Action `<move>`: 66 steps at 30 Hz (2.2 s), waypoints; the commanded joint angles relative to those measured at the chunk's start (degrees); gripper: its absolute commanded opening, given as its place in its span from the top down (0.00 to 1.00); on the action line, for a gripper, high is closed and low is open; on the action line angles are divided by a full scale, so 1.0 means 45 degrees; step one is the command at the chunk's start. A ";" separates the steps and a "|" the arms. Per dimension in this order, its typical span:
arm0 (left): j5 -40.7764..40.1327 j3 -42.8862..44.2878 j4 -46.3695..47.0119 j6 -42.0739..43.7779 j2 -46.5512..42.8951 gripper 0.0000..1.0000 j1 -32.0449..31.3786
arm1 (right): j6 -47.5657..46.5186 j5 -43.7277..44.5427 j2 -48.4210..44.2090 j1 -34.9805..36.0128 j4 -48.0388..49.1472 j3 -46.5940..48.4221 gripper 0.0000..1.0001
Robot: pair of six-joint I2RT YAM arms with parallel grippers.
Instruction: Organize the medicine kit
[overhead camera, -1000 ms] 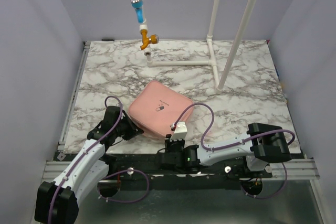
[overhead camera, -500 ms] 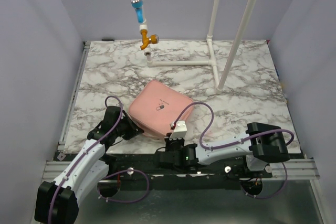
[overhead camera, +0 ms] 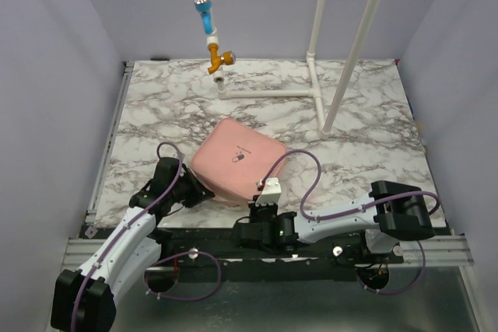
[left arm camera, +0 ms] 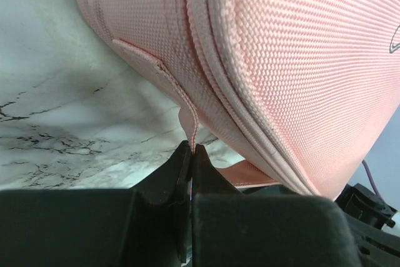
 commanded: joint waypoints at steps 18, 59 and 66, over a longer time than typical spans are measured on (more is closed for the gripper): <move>0.1277 0.0745 -0.1426 0.1248 -0.1160 1.00 0.0275 | -0.4602 0.0716 -0.4578 -0.0370 0.2134 -0.4294 0.99; 0.2617 0.0276 -0.1543 0.1160 -0.2537 1.00 0.0275 | -1.3057 -0.6144 -0.2609 -1.0843 0.9049 -0.3935 0.99; 0.2504 0.0300 -0.0947 0.0965 -0.2036 1.00 0.0275 | -1.2231 -0.6410 -0.2663 -1.0865 0.7922 -0.3544 0.98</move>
